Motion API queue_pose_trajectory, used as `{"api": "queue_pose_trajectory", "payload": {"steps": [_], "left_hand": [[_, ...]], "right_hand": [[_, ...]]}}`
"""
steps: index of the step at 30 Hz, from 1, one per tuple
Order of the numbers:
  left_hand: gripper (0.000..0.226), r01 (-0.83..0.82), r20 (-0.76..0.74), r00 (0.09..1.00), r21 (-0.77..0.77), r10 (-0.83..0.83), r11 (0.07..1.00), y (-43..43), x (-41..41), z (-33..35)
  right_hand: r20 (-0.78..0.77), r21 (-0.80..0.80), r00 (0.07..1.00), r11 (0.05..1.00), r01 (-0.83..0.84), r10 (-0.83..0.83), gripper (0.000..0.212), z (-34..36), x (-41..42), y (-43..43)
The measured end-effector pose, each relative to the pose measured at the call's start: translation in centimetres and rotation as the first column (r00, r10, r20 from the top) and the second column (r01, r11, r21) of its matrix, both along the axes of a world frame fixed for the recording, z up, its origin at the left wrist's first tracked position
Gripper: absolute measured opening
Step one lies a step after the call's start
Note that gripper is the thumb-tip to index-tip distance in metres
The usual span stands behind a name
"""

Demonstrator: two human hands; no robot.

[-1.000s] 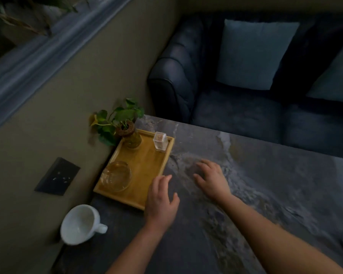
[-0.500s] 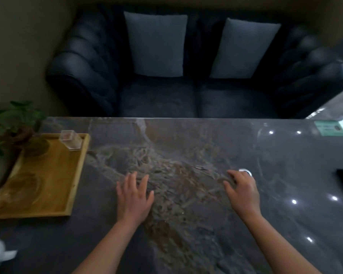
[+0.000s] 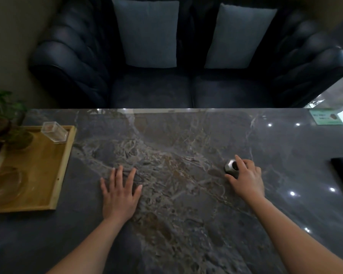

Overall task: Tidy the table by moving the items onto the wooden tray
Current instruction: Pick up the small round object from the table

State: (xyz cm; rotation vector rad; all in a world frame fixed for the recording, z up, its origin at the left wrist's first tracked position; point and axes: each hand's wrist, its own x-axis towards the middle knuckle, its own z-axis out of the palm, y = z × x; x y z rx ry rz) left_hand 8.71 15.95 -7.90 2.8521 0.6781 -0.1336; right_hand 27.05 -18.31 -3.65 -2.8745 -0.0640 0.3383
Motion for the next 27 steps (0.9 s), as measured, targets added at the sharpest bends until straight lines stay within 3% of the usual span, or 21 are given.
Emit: {"api": "queue_pose_trajectory", "payload": {"steps": [8,13,22,27], "left_hand": [[0.07,0.0,-0.001,1.0,-0.043,0.0,0.999,0.4,0.0,0.4],[0.069,0.004,-0.002,1.0,-0.08,-0.004,0.997,1.5,-1.5,1.9],[0.058,-0.089,0.066,0.994,-0.036,0.091,0.995,4.1,-9.4,2.7],[0.053,-0.241,0.055,0.969,0.017,0.239,0.97,7.0,-13.7,2.1]], "right_hand": [[0.017,0.061,1.0,0.998,-0.017,0.016,0.059,-0.1,0.9,1.1],[0.037,0.138,0.986,0.976,-0.167,0.164,0.058,1.2,-1.1,6.3],[0.085,0.29,0.847,0.801,-0.524,0.524,0.055,3.1,-6.1,20.3],[0.083,0.32,0.746,0.692,-0.647,0.66,0.056,3.3,-8.8,28.2]]}}
